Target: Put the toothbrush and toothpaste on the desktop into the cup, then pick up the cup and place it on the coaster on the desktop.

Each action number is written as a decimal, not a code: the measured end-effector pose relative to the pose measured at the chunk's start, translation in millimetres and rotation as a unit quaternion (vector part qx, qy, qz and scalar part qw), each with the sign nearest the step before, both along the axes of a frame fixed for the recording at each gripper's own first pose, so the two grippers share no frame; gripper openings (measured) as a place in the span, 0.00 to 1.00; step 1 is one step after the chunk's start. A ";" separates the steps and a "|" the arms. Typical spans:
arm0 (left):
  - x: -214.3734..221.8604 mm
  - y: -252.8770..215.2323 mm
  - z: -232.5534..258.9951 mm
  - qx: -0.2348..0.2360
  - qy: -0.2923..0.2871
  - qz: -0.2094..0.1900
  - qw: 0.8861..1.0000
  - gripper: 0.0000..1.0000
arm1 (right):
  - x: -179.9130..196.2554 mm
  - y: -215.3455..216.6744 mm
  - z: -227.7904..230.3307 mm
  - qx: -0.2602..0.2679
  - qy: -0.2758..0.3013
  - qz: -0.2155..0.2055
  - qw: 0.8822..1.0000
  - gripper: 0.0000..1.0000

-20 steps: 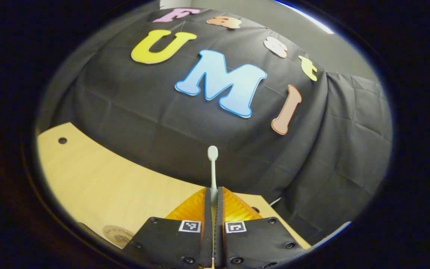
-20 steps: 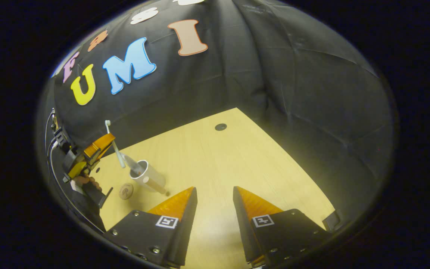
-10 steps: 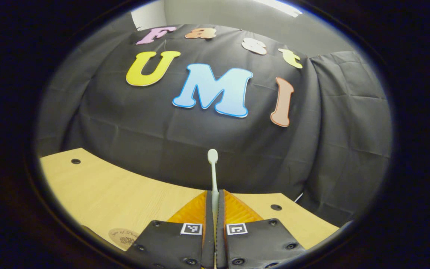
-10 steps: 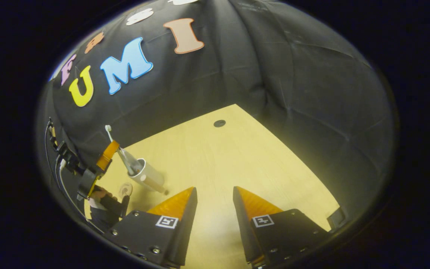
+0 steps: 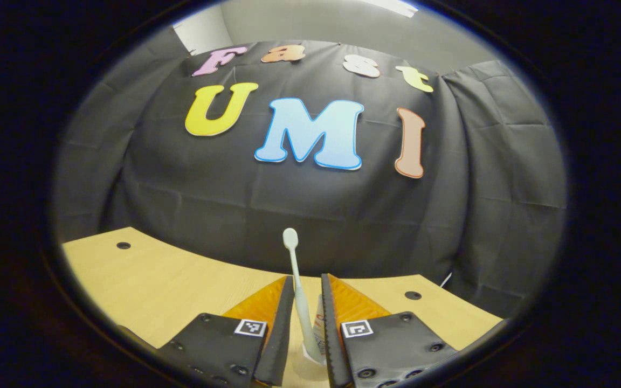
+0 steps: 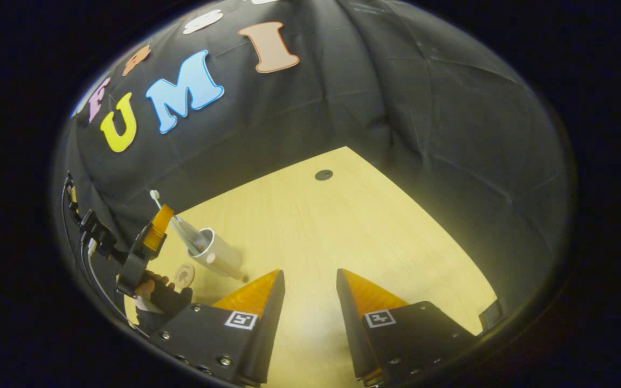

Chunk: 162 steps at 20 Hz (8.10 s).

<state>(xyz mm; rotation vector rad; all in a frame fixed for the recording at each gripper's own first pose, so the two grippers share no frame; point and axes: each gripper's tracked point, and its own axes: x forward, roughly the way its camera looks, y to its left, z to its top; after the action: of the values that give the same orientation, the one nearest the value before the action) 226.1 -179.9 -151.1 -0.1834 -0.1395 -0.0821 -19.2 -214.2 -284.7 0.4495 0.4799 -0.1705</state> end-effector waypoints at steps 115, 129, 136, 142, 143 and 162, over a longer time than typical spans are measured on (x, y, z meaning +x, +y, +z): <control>-294.5 430.2 -46.7 -0.035 0.212 0.194 0.957 0.36 | 153.2 237.0 -42.3 -0.108 0.123 0.344 0.924 0.17; -288.4 436.8 -51.0 -0.045 0.210 0.193 0.957 0.36 | 153.7 239.7 -43.7 -0.105 0.138 0.317 0.933 0.17; -290.7 438.3 -56.4 -0.055 0.214 0.196 0.955 0.36 | 154.9 238.1 -40.7 -0.097 0.133 0.310 0.936 0.23; -293.6 441.0 -58.7 -0.057 0.214 0.199 0.955 0.30 | 153.6 237.7 -42.0 -0.100 0.124 0.303 0.940 0.23; -292.4 440.5 -57.4 -0.056 0.214 0.198 0.955 0.28 | 152.9 237.6 -43.2 -0.100 0.123 0.302 0.940 0.23; -290.2 422.6 -46.5 -0.049 0.200 0.185 0.961 0.44 | 149.0 234.2 -22.2 -0.119 0.075 0.312 0.940 0.28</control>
<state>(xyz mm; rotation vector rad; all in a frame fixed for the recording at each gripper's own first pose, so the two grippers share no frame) -64.1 242.7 -197.6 -0.2667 0.2278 0.3347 129.9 20.1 -306.9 0.0308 0.7199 0.3513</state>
